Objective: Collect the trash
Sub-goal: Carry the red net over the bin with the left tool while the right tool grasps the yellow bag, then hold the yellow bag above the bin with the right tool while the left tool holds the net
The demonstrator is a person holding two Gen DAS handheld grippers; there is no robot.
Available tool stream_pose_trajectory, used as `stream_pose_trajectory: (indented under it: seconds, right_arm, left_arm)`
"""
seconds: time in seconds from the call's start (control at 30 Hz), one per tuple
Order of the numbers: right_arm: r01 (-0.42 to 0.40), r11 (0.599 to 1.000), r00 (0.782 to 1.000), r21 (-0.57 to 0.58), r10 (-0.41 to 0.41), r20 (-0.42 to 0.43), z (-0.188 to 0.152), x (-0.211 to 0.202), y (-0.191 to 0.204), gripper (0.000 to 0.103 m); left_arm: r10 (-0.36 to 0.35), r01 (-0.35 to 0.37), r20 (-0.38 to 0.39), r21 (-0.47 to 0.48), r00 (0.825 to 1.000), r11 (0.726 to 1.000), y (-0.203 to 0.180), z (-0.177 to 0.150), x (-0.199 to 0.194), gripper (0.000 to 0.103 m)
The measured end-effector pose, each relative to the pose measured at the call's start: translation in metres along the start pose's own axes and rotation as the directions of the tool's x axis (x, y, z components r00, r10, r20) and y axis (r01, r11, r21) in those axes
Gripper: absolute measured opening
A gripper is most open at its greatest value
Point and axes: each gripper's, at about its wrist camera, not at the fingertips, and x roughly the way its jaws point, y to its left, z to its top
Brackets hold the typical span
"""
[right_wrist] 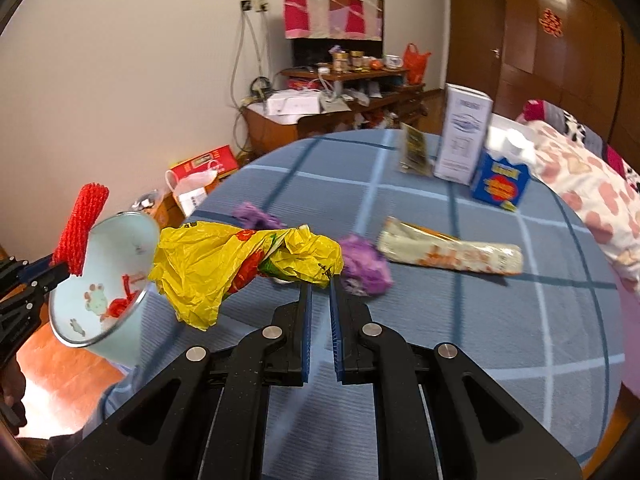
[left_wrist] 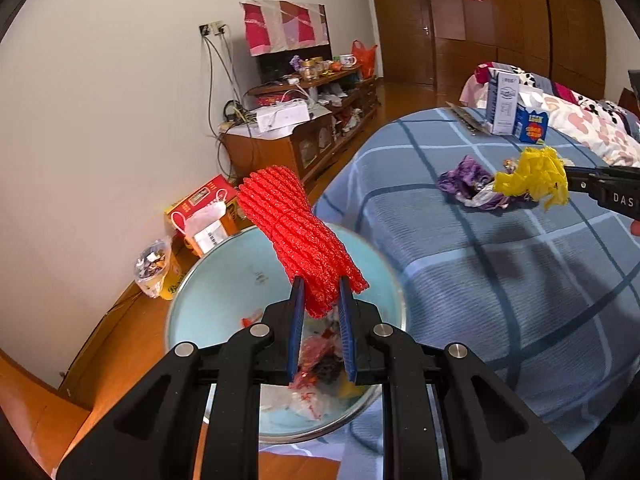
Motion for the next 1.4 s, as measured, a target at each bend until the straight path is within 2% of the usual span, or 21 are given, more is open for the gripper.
stream_pose_trajectory:
  seconds: [0.6, 1.4]
  right_arm:
    - [-0.058, 0.989, 0.998, -0.134, 0.058, -0.006, 0.014, 0.026, 0.08, 0.009]
    - [-0.093, 0.974, 0.996, -0.209, 0.091, -0.018, 0.026, 0.042, 0.126, 0.009]
  left_arm:
    - [0.06, -0.062, -0.03, -0.053, 0.998, 0.997, 0.04, -0.017, 0.002, 0.016]
    - [0.109, -0.114, -0.057, -0.096, 0.992, 0.989, 0.069, -0.025, 0.006, 0.016]
